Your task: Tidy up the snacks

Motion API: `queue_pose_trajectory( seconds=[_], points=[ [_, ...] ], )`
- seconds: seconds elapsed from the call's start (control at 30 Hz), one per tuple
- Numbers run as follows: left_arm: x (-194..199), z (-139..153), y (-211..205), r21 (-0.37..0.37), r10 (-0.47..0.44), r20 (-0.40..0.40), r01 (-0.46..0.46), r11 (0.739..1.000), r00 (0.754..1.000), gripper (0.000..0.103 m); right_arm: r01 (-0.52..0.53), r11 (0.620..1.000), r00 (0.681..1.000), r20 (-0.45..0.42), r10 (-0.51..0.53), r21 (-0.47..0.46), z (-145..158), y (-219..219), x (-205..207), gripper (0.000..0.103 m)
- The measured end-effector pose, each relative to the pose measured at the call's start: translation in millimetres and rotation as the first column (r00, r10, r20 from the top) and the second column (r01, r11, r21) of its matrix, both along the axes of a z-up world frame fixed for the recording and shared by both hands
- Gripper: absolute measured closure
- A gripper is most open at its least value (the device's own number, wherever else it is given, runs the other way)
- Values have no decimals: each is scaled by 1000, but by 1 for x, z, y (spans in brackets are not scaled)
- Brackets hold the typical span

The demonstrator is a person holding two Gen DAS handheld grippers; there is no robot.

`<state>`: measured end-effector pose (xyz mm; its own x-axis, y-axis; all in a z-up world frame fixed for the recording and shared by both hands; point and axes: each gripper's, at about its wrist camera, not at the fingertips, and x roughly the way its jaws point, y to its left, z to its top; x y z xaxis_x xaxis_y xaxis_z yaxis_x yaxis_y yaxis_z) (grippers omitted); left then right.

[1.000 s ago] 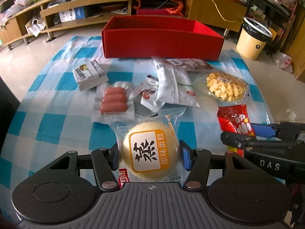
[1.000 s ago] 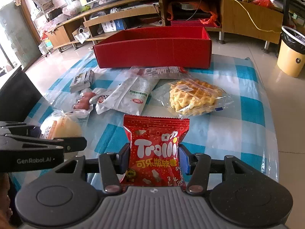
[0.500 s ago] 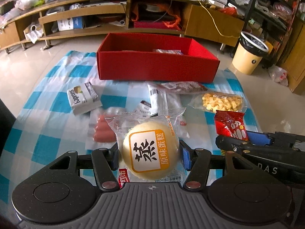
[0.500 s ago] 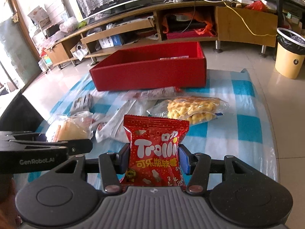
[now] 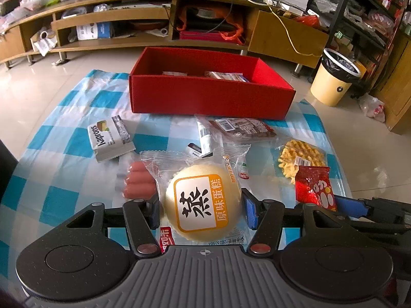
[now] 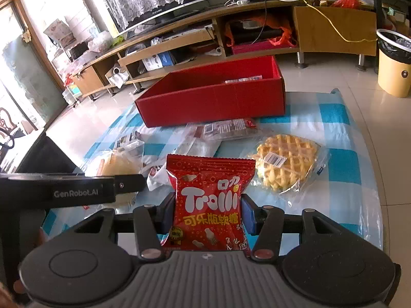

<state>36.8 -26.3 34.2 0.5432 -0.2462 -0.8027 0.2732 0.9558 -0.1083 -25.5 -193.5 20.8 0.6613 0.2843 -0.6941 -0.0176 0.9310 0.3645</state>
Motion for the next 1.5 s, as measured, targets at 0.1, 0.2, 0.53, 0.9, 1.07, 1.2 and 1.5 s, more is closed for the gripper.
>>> queue_pose_trajectory(
  seconds=[0.1,0.2,0.53,0.9,1.07,1.2,1.5],
  points=[
    [0,2,-3,4,-9,10,9,1000,1000,37,13,1000,1000,9,-13,6,3,-3,4,52],
    [4,3,-6,6,-9,14,9,1000,1000,37,26,1000,999,24,-26,13,6,-5,10,52],
    [24,11,-13,4,-10,42,10,1000,999,37,55,998,998,40,-55,20,11,-18,35,52],
    [56,14,-17,8,3,63,-4,1000,998,37,71,997,995,63,-73,24,14,-26,75,52],
    [70,14,-18,12,11,71,-12,1000,997,37,67,998,995,68,-69,21,14,-29,94,52],
    [81,14,-18,16,15,77,-16,1000,997,37,65,998,995,78,-66,16,15,-29,107,52],
    [99,17,-21,15,23,102,-25,1000,995,37,67,998,994,88,-68,9,17,-34,132,52]
  ],
)
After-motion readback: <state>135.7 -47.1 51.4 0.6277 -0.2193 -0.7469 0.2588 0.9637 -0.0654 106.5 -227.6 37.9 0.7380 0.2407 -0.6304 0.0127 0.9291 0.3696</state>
